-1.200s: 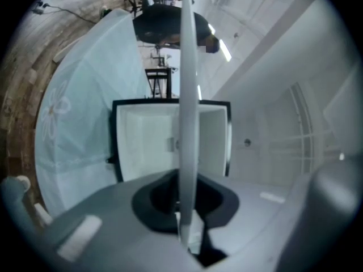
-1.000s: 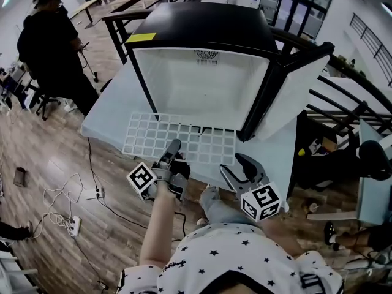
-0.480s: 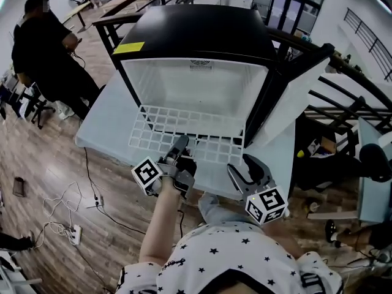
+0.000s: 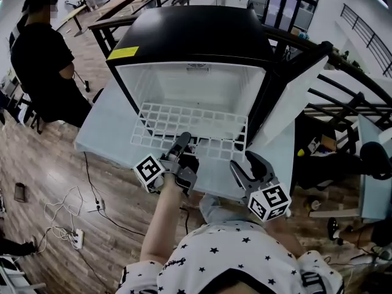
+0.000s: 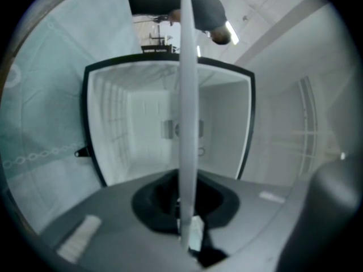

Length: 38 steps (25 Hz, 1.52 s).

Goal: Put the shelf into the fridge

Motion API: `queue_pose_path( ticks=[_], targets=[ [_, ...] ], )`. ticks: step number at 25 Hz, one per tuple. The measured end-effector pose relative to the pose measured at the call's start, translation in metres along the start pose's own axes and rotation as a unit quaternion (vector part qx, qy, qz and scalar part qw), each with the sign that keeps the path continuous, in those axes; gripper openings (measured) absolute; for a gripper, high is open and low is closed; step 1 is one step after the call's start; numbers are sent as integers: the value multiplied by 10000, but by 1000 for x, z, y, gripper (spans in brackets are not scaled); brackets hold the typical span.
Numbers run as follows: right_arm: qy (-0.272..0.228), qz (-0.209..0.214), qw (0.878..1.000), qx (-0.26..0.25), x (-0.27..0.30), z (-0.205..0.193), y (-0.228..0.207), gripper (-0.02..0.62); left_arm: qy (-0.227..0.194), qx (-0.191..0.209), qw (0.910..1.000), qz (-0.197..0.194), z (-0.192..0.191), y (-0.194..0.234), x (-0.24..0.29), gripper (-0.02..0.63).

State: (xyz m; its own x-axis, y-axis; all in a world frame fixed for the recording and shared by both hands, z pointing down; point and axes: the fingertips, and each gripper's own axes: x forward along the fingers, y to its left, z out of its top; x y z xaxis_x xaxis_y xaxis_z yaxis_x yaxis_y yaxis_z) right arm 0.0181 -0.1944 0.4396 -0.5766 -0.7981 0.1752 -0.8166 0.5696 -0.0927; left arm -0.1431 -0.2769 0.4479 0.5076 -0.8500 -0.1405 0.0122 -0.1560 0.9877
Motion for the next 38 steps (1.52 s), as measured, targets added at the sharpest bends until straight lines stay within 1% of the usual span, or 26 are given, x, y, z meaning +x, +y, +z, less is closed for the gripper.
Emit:
queue_pose_path(
  ticks=[9,18,23,28,38],
  targets=[
    [-4,-3,10000,0,9,4,-5,215,-28,51,9999,97,5,6,6,31],
    [132,27,9999,-36,9,-2,-3,215,-76,-64,9999,8,7,2,10,31],
    [94,-79,9999,60,11,1,-9,215,-97,-39,9999,20,7,1,11,31],
    [146,-44,9998,149,11,-1,-12,215,-145,-36,9998,99,4,2,9,31],
    [121,-37,9998,150,12,1,-15,215,-178,-47,9998,119,4,1,10,31]
  ],
)
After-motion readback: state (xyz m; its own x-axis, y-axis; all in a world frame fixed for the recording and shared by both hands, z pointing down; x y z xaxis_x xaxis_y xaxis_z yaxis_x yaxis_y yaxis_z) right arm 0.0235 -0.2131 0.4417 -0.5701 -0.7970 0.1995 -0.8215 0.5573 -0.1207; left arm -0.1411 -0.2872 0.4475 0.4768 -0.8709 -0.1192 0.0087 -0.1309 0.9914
